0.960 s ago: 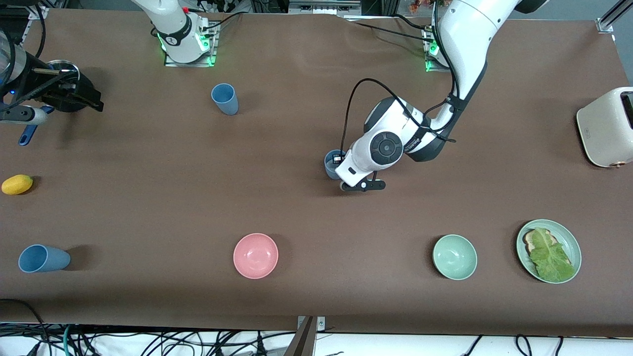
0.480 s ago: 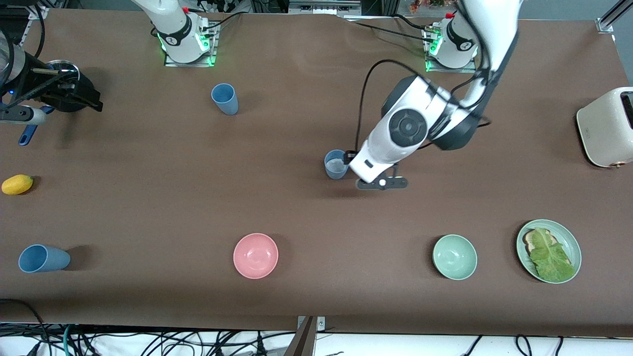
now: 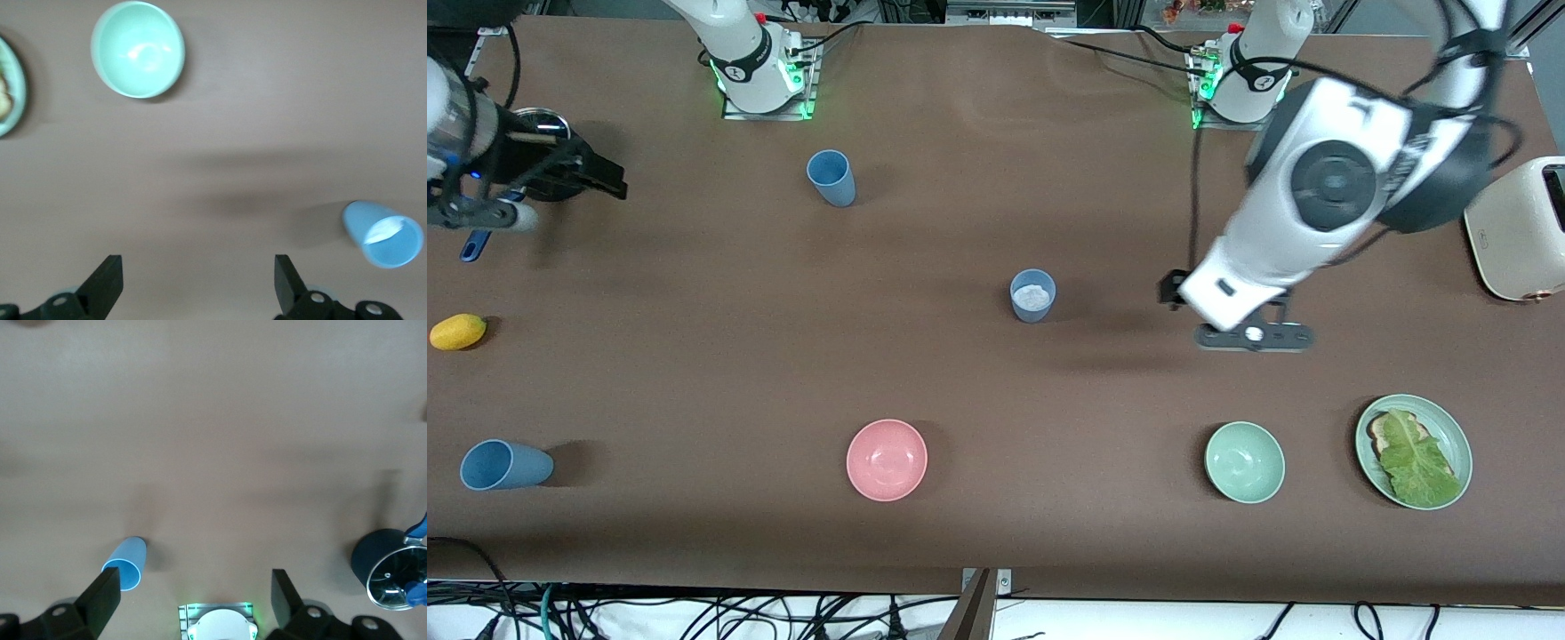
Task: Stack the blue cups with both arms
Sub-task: 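Open the left gripper and withdraw while the right gripper starts moving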
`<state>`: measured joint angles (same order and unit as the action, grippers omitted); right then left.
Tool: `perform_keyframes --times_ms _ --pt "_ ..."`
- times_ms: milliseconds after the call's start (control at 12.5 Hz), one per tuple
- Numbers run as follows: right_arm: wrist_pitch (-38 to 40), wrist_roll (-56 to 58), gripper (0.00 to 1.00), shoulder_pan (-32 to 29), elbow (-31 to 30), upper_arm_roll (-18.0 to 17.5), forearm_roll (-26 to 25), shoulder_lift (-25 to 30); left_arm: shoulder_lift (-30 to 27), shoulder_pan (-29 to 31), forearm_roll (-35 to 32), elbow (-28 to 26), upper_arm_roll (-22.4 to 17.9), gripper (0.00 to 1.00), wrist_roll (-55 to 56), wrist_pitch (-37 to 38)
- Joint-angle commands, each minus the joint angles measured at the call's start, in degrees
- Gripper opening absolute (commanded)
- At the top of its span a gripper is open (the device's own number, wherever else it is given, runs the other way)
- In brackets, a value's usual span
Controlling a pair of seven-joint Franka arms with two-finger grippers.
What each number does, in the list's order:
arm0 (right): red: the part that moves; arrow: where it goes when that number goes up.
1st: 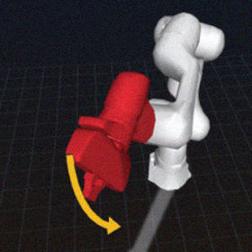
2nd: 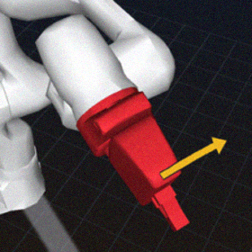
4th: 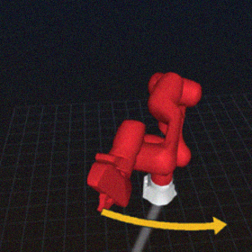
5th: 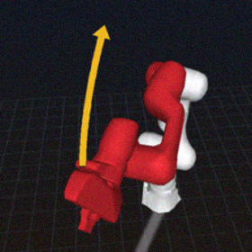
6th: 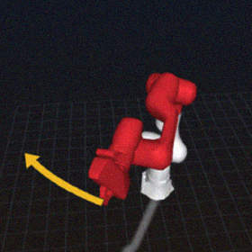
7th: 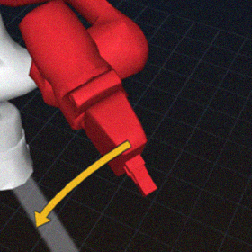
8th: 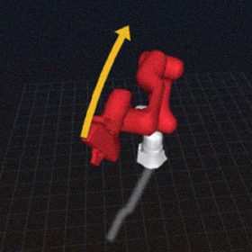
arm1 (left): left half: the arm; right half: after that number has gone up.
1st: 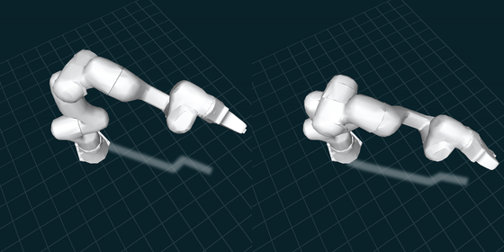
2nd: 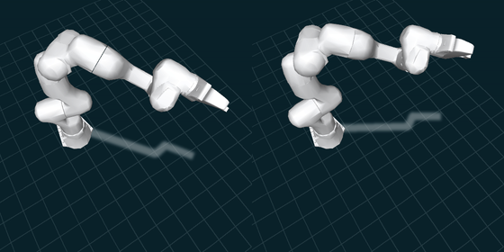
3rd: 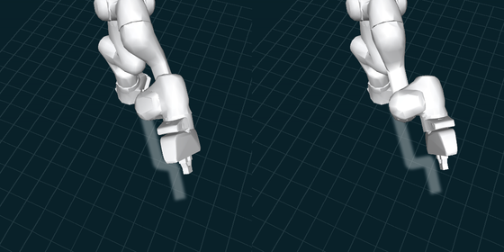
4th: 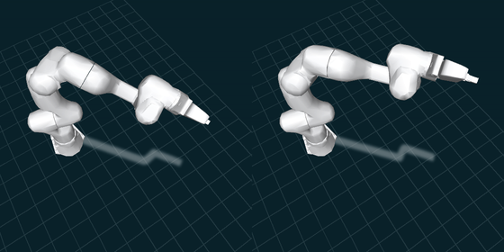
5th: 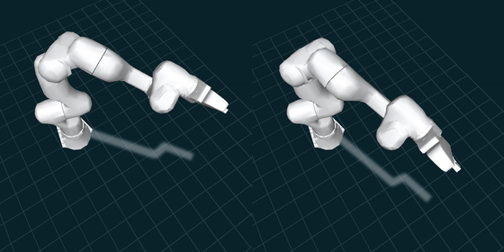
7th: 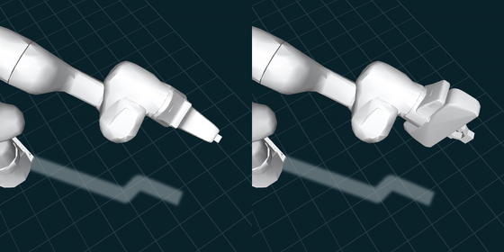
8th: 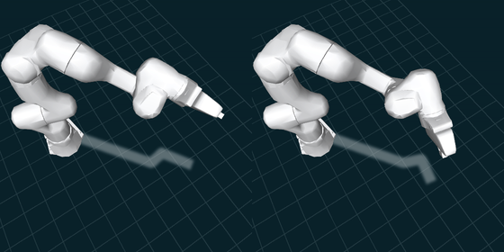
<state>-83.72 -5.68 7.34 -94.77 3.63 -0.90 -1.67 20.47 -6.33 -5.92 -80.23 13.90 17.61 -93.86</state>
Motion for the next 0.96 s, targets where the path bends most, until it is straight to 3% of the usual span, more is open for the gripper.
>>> perform_keyframes --times_ms 0,160,320,400,560,720,880 --pt "1.45 3.20 1.00 0.39 2.05 -0.12 0.46 -3.24 -5.07 5.78 0.03 0.33 0.95 1.00 -11.50 6.21" --pt "1.71 3.58 1.00 2.24 1.44 -0.12 0.63 -3.08 -10.24 7.82 1.60 -1.75 -1.05 1.00 -14.09 6.50" --pt "0.94 2.35 1.00 2.33 -2.93 -3.26 1.07 -0.28 -14.91 5.98 2.14 -6.93 -5.97 1.00 -14.36 5.02" --pt "-1.51 -1.05 1.00 2.33 -6.96 -4.41 1.33 2.44 -17.19 5.19 2.22 -10.27 -8.34 1.00 -14.62 1.52" --pt "-8.62 -3.63 1.00 2.33 -19.51 -6.87 2.74 10.59 -22.64 4.39 2.14 -16.43 -8.89 1.00 -14.36 -1.50" --pt "-14.60 -5.73 1.00 2.33 -30.77 -10.30 3.44 18.16 -22.58 4.83 2.75 -16.19 -8.80 1.00 -15.15 1.38" --pt "-17.78 -6.45 1.00 2.33 -37.65 -12.24 5.98 22.22 -21.79 4.92 7.82 -15.40 -8.89 1.00 -15.32 2.28"
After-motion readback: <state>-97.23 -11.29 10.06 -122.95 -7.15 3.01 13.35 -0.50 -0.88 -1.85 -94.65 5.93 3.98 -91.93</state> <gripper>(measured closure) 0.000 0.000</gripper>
